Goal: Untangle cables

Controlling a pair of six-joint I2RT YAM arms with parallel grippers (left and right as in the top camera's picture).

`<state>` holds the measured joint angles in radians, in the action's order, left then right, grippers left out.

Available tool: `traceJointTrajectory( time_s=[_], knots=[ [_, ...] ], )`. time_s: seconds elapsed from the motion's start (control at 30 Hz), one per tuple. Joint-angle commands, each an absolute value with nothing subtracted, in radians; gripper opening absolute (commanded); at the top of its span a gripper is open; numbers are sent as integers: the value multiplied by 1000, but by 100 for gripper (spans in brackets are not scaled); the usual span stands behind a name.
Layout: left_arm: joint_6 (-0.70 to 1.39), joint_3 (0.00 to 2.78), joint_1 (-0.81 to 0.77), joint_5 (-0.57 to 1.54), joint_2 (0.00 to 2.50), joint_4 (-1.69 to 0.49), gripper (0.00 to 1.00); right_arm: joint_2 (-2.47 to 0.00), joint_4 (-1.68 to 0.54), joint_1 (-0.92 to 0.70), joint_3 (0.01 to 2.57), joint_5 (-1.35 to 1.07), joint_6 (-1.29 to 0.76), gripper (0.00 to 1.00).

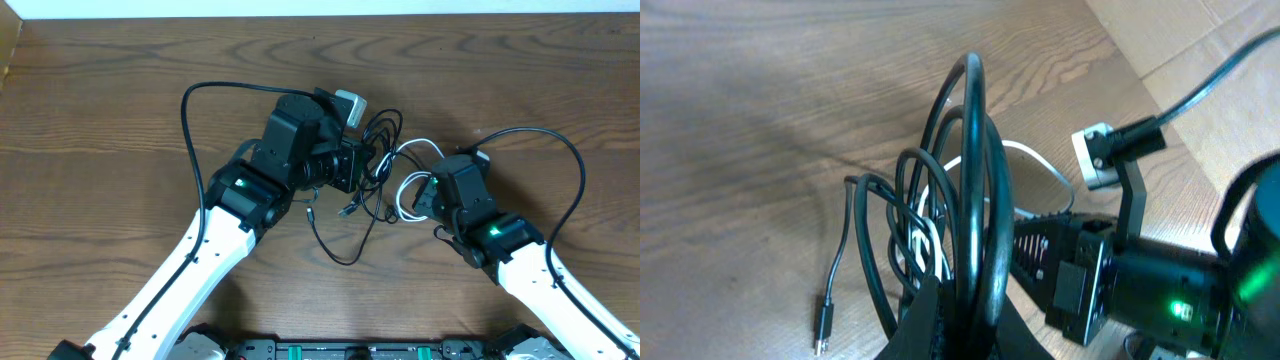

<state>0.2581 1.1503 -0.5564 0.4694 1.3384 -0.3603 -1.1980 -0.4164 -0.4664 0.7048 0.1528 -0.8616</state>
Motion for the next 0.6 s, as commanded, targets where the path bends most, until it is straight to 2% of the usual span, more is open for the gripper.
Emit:
traceJointTrajectory(
  time_s=[0.0,0.2,0.33,0.43,0.57],
  knots=[
    [170,1161,-553,490,1283,-353,8,-1163,-413,-431,707,184,-784,14],
    [83,1161,-542,490,1215,-353,8,-1136,-413,-310,707,184,-641,18],
    [82,1161,-493,498,1171,-353,8,-1128,-418,-165,707,142,-579,21],
    [38,1161,-440,625,1146,-352,8,-1118,-387,-43,707,51,-510,23],
    [-12,1161,-356,859,1145,-353,8,-1114,-303,135,707,-130,-405,30]
  ],
)
